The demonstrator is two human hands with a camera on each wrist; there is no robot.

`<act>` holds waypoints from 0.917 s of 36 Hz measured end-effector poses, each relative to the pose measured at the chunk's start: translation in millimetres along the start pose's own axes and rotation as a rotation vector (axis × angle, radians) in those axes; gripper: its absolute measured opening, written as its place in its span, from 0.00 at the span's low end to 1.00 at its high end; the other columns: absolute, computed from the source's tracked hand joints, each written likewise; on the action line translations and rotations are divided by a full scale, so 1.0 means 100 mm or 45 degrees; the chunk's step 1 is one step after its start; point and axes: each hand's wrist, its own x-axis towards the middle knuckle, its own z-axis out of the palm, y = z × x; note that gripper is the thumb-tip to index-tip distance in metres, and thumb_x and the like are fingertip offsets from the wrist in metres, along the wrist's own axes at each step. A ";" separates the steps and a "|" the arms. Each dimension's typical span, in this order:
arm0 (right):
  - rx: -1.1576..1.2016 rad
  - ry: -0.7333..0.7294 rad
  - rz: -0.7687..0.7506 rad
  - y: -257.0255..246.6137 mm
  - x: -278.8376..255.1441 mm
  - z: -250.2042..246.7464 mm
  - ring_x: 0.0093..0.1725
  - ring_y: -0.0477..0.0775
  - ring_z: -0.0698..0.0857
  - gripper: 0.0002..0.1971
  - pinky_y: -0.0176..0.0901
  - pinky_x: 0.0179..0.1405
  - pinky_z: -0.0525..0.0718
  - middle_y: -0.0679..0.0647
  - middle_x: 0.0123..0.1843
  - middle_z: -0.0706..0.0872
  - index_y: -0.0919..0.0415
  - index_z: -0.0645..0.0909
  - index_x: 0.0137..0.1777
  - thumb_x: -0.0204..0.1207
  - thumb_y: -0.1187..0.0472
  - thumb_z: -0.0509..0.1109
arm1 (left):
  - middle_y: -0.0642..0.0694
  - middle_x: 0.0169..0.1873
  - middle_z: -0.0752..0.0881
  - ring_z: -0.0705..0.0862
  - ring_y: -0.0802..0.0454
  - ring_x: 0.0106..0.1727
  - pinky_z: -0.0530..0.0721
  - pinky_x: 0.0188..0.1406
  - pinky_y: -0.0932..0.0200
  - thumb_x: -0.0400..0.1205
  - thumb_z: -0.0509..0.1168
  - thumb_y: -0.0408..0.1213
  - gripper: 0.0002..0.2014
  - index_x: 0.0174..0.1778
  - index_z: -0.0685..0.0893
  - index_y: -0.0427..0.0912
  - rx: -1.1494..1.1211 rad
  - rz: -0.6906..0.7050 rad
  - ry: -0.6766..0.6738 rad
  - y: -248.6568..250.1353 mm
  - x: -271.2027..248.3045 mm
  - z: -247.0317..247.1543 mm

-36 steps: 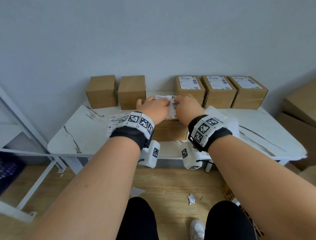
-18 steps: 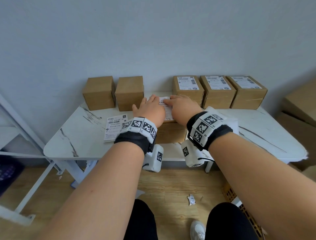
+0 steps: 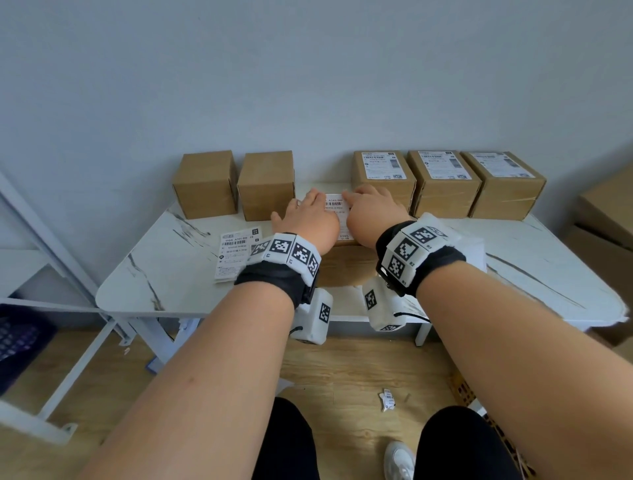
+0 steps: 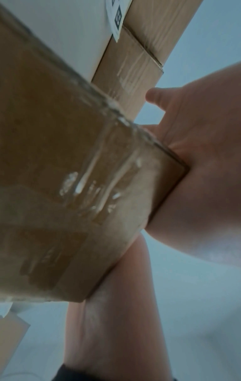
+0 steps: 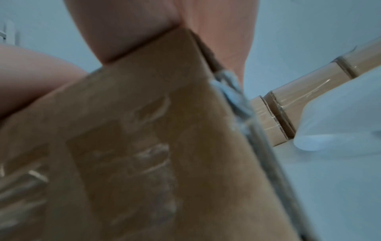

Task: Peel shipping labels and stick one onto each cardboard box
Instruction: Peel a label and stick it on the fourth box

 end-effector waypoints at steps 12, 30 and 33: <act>0.107 0.048 0.075 0.06 -0.02 0.05 0.85 0.57 0.53 0.30 0.60 0.82 0.52 0.48 0.85 0.59 0.52 0.60 0.83 0.80 0.63 0.56 | 0.58 0.84 0.45 0.51 0.46 0.84 0.49 0.79 0.32 0.86 0.44 0.44 0.28 0.84 0.49 0.52 -0.052 -0.007 0.003 0.00 -0.02 0.01; -0.113 0.020 -0.132 0.05 0.00 0.02 0.84 0.56 0.56 0.28 0.62 0.82 0.54 0.47 0.83 0.66 0.49 0.65 0.81 0.81 0.65 0.56 | 0.56 0.84 0.46 0.53 0.44 0.83 0.57 0.78 0.34 0.86 0.45 0.43 0.27 0.83 0.51 0.56 -0.078 -0.001 0.005 -0.01 -0.01 0.01; -0.004 0.014 -0.102 0.04 0.02 0.05 0.85 0.56 0.55 0.28 0.62 0.83 0.54 0.48 0.84 0.62 0.51 0.63 0.82 0.81 0.65 0.55 | 0.57 0.84 0.47 0.56 0.44 0.82 0.60 0.77 0.35 0.86 0.45 0.43 0.27 0.83 0.51 0.55 -0.080 -0.006 0.004 -0.01 -0.01 0.00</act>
